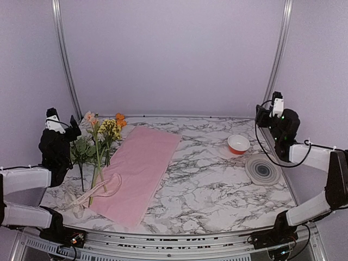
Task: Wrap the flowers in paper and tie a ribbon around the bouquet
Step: Pick up the folded wrapping paper from the center of the board.
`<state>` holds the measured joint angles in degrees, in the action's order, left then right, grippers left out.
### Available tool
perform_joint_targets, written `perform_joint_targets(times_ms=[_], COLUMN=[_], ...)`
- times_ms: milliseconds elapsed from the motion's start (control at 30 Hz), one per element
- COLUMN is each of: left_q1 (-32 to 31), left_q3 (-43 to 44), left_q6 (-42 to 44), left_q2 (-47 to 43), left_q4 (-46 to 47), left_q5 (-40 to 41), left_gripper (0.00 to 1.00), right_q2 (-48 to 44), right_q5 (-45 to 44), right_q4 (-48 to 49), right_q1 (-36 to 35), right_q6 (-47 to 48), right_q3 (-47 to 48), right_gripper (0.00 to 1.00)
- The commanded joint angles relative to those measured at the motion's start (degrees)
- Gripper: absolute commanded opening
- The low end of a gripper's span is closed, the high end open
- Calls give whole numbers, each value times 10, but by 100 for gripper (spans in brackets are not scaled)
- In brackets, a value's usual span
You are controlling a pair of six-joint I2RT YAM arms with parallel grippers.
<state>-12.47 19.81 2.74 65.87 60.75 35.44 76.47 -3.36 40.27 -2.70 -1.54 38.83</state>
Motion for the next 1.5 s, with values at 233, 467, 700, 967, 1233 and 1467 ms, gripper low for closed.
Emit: perform_joint_targets(times_ms=[233, 467, 700, 967, 1233, 1467], left_q1=[-239, -331, -337, -338, -338, -338], left_q3=[147, 217, 194, 180, 174, 166], left_q6=[-87, -195, -261, -278, -273, -274], left_q2=[-63, 5, 45, 111, 177, 216], left_q4=[-428, -664, -717, -715, -714, -705], left_q5=[36, -19, -105, -141, -163, -193], left_gripper=[89, 86, 82, 82, 82, 81], right_q2=[166, 341, 397, 437, 461, 472], right_q5=[165, 275, 331, 338, 333, 336], right_q4=[-320, -416, -343, -322, -325, -302], right_q1=[-251, -386, -424, -436, -436, -436], right_q6=[-220, -300, -393, -439, -446, -463], right_q3=[229, 354, 333, 324, 332, 332], right_gripper=[52, 39, 31, 29, 29, 34])
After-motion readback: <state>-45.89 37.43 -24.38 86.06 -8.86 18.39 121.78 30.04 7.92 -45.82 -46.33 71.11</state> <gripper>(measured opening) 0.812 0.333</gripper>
